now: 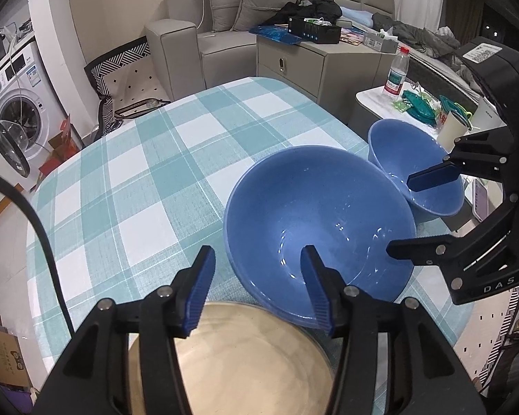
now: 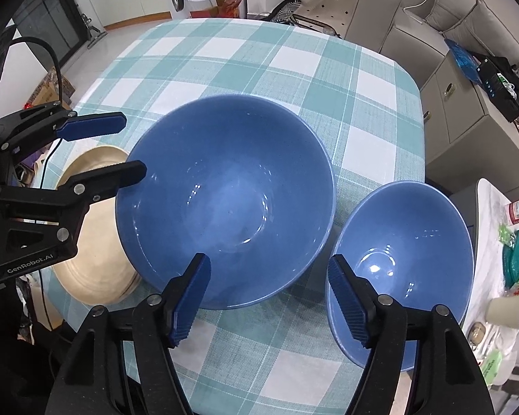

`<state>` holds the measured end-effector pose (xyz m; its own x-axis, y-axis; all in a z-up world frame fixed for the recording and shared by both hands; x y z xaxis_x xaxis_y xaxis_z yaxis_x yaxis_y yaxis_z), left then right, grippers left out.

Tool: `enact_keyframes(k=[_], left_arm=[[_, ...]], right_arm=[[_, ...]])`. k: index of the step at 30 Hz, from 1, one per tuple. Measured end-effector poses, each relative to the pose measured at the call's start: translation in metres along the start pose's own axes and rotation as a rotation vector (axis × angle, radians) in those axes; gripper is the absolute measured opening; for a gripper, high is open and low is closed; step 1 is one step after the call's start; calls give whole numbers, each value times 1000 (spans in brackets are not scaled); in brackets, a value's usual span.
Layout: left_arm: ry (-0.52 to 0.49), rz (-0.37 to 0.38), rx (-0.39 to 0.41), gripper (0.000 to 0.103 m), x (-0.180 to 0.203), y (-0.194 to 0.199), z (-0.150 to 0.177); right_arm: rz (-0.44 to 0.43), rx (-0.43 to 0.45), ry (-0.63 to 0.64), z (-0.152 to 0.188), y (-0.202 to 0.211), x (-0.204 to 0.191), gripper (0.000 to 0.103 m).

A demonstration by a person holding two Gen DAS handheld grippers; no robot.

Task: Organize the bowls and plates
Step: 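Open both tools to release the blue bowls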

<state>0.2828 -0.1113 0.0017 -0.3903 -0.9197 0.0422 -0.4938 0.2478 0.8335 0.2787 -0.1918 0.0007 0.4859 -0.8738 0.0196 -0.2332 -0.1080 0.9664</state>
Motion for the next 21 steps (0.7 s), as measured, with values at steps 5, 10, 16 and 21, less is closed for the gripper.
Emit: enact_keyframes(k=[5, 10, 16, 21], left_arm=[[3, 13, 7, 55, 3, 2, -3], [6, 15, 25, 60, 6, 5, -9], [12, 17, 70, 86, 11, 11, -18], [24, 26, 84, 94, 13, 12, -24]], right_arm=[[-9, 45, -9, -2, 9, 2, 81], [-21, 99, -17, -5, 20, 3, 85], [-16, 156, -46, -7, 31, 11, 94], [-25, 197, -74, -6, 40, 20, 100]])
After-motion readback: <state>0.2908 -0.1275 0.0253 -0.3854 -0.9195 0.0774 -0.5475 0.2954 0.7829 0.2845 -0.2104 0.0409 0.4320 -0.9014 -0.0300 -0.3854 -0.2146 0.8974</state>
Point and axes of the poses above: each gripper's, at about its wrist camera, not at the fingertips, and y roughly against the way its jaws point, x to its right, z to its underside, the point moved 7 cm from there along -y, roughly the way its jaws point, and after that the axes turned 2 degrees about y, right-handed, at the moved point
